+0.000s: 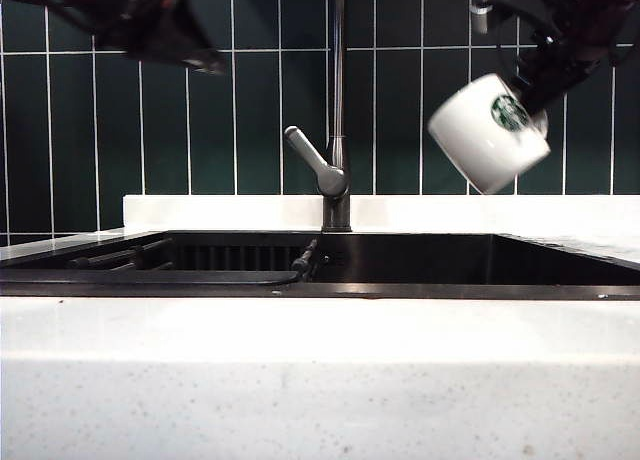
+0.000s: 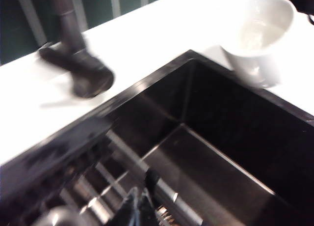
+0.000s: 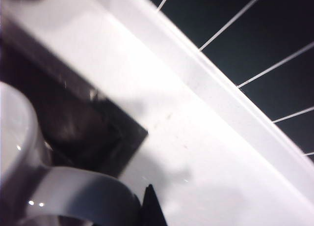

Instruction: Pick up the mug next to the sink, go to the faucet to get some water, pour the water into the sink, and finally put the mug back to its place.

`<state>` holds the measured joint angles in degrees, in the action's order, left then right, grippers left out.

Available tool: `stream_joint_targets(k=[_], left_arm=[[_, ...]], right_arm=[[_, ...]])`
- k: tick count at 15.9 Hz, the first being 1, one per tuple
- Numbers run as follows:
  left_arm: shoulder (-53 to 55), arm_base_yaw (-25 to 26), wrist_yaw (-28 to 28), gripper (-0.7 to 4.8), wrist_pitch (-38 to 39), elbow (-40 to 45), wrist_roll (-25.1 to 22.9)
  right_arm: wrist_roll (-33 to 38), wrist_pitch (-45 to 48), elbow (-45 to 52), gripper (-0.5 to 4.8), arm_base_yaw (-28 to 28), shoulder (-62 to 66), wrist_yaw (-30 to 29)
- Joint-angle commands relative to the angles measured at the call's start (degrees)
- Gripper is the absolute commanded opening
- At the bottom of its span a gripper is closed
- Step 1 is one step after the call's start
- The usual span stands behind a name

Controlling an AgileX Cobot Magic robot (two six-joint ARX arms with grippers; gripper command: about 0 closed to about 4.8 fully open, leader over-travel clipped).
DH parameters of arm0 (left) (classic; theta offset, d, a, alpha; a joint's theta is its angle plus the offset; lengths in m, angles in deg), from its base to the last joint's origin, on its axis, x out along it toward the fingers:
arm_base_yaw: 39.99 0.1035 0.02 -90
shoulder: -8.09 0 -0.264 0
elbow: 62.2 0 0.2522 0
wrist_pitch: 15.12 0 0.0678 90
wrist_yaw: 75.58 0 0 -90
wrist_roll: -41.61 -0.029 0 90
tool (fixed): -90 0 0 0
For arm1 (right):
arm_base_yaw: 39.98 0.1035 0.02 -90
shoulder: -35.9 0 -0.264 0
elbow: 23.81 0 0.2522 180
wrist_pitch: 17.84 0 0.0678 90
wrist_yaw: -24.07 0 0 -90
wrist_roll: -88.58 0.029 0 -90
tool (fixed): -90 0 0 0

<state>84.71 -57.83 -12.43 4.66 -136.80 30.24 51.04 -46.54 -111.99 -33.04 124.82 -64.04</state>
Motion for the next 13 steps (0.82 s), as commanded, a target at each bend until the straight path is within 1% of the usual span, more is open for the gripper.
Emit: stream_joint_targets(k=[1, 3, 4, 7, 8, 9, 10, 13], left_arm=[[-4.5, -0.09, 2.58, -0.06, -2.95, 4.96, 4.07], [-8.0, -0.09, 2.75, -0.06, -2.97, 8.22, 5.03], [-10.12, -0.09, 3.78, -0.06, -2.95, 9.66, 6.05], [-13.31, -0.09, 4.13, -0.06, -2.51, 10.73, 6.6], [-13.77, -0.09, 4.13, -0.06, -2.25, 10.73, 7.56], [-14.27, -0.09, 4.13, -0.06, -2.21, 11.06, 9.16], [-14.47, -0.09, 4.13, -0.06, -2.25, 11.5, 10.67], [-14.93, -0.09, 4.24, -0.06, -2.43, 12.72, 11.87]], right_arm=[[-8.63, 3.74, -0.59, 0.0, 0.07, -1.01, -0.07], [-13.73, 3.3, -0.59, 0.0, 0.15, -1.01, -0.09], [-17.55, 3.15, -0.59, 0.0, 0.17, -1.01, -0.04], [-24.79, 3.17, -0.61, 0.0, 0.2, -1.01, 0.0], [-27.08, 3.19, -0.61, 0.0, 0.5, -1.01, 0.28], [-34.58, 3.19, -0.59, 0.0, 2.01, -1.01, 2.36], [-38.66, 3.3, -0.59, 0.0, 2.75, -1.01, 2.64], [-43.76, 5.99, -0.59, 0.0, 5.11, -0.11, 4.15]])
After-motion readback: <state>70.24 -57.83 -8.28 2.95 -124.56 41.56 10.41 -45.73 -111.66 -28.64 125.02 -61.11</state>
